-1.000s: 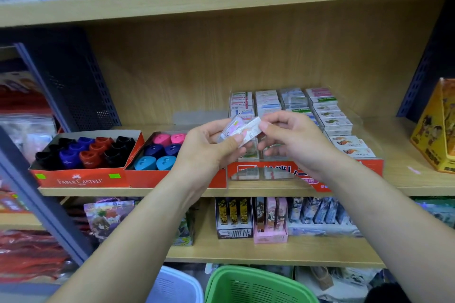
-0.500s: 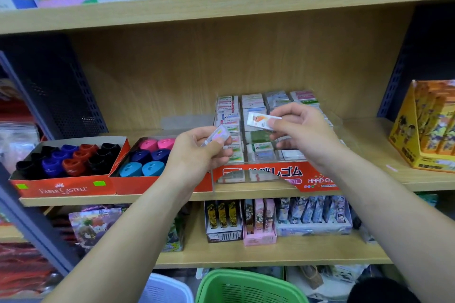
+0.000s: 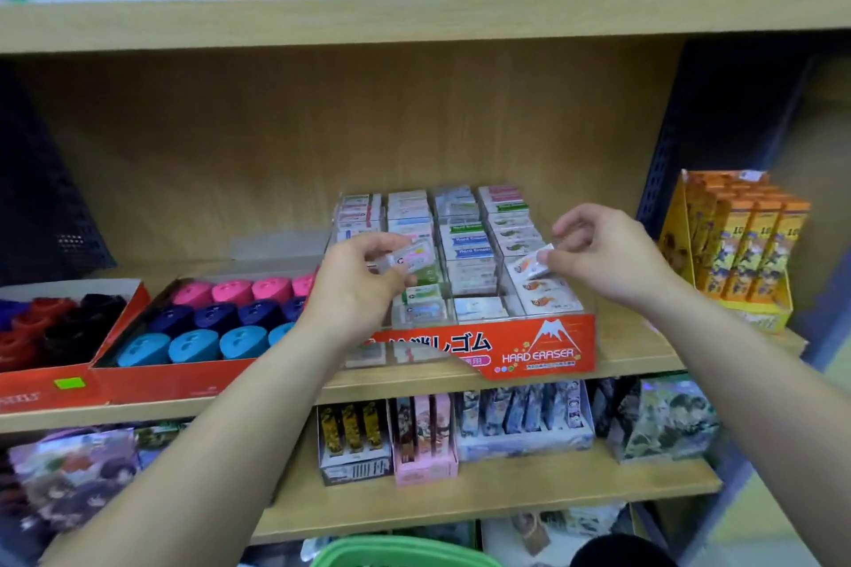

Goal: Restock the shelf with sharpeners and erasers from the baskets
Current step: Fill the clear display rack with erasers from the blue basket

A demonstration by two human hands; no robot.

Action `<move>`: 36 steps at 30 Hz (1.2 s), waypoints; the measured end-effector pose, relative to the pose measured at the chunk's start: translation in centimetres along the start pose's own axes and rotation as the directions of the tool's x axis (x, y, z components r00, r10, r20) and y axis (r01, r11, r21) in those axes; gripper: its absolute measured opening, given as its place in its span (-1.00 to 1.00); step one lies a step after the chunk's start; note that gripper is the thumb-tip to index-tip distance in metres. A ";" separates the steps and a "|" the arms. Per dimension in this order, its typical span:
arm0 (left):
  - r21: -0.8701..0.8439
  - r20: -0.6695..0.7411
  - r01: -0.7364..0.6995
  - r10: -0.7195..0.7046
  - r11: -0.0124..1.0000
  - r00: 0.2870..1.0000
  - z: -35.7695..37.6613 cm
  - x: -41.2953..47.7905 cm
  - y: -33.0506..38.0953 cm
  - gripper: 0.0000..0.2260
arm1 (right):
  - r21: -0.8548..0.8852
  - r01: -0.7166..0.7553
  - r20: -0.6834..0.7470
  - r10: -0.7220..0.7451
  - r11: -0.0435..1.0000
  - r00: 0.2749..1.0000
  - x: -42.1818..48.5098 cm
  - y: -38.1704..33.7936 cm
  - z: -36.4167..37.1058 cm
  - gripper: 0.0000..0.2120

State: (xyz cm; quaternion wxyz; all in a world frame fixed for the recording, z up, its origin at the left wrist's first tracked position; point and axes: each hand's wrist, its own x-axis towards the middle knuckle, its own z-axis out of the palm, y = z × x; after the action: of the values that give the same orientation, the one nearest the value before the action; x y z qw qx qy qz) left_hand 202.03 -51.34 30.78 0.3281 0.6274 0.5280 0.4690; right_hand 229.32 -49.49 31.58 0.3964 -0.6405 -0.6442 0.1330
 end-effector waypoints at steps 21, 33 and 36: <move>-0.211 -0.065 0.057 -0.073 0.976 0.995 -1.7 -1.4 -0.2 -0.86 | 0.106 0.258 -0.001 -0.259 0.960 0.966 -2.5 -4.6 4.7 -0.91; 0.503 -0.081 -0.109 0.172 0.857 0.982 -4.5 -1.5 -2.0 -0.76 | 0.274 0.144 0.331 -0.234 0.951 0.914 -1.4 -6.5 7.9 -0.92; 0.557 -0.040 -0.152 0.208 0.816 0.977 -4.4 -1.7 -3.2 -0.75 | 0.195 0.175 0.412 -0.242 0.965 0.878 -1.5 -6.1 8.0 -0.94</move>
State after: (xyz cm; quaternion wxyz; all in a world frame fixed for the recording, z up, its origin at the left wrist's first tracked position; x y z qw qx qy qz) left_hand 196.79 -52.64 28.99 0.0612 0.7183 0.5943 0.3564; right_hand 219.29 -49.05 29.98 0.3029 -0.4896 -0.7694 0.2767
